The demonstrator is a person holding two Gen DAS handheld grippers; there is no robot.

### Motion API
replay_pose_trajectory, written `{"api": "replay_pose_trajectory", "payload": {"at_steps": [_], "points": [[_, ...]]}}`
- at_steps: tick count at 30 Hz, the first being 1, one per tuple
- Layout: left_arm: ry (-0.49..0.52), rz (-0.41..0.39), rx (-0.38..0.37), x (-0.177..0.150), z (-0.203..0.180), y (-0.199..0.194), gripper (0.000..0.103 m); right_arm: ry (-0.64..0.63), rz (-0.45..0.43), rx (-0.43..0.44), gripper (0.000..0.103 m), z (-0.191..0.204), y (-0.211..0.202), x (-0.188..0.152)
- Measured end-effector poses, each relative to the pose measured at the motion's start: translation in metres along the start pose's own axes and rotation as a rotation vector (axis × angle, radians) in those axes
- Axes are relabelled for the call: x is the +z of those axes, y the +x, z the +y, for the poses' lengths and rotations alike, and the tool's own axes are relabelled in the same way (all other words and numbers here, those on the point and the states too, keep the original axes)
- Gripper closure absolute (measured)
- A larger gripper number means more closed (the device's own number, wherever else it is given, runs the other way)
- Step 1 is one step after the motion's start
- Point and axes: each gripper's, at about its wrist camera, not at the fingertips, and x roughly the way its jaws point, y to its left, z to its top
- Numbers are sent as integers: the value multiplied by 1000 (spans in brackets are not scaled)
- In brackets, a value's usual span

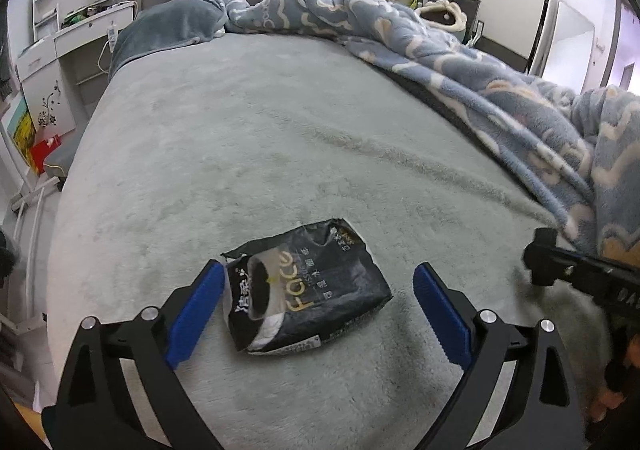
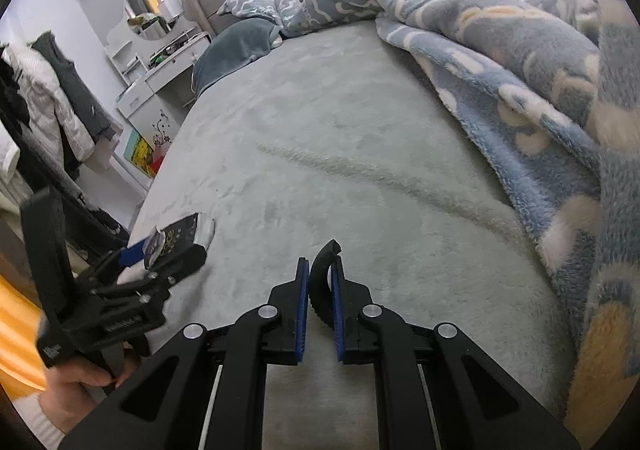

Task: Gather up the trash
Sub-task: 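Grasp the black Face tissue packet with the left tool while the right tool grasps the black curved piece, then carry the tissue packet and curved piece to the green bin and release both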

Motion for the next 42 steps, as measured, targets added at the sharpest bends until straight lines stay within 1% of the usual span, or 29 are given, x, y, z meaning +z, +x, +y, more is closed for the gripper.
{"api": "replay_pose_trajectory", "payload": {"at_steps": [3,8,9,10,13,17,23,27,29,33,35,38,42], "points": [[-5,17,18,-1,0,6,7,13,4,17,92,-3,-1,-1],[-47,32,9,-1,8,11,8,12,8,42,92,-2,-3,-2],[-54,29,10,-1,9,11,9,11,4,48,92,-2,-5,-1],[-59,28,19,-1,10,11,15,11,-2,53,92,-3,-7,-1],[-66,28,48,-1,11,12,24,18,-12,68,92,-5,-10,1],[-61,22,62,-1,8,11,26,22,-13,88,95,-7,-11,1],[-57,10,65,-2,7,9,28,34,-17,113,95,-8,-14,2],[-67,-2,52,-2,9,6,29,54,-31,129,95,-6,-19,6],[-77,-12,34,-2,12,1,30,65,-47,140,95,-3,-24,8],[-108,-31,-18,-2,20,-12,31,63,-55,126,95,5,-27,10],[-116,-32,-32,-3,23,-17,31,61,-55,117,95,9,-28,10],[-118,-28,-44,-5,27,-25,32,52,-63,104,95,16,-31,9],[-100,-43,-43,-7,28,-41,32,80,-69,123,95,20,-34,7]]}}
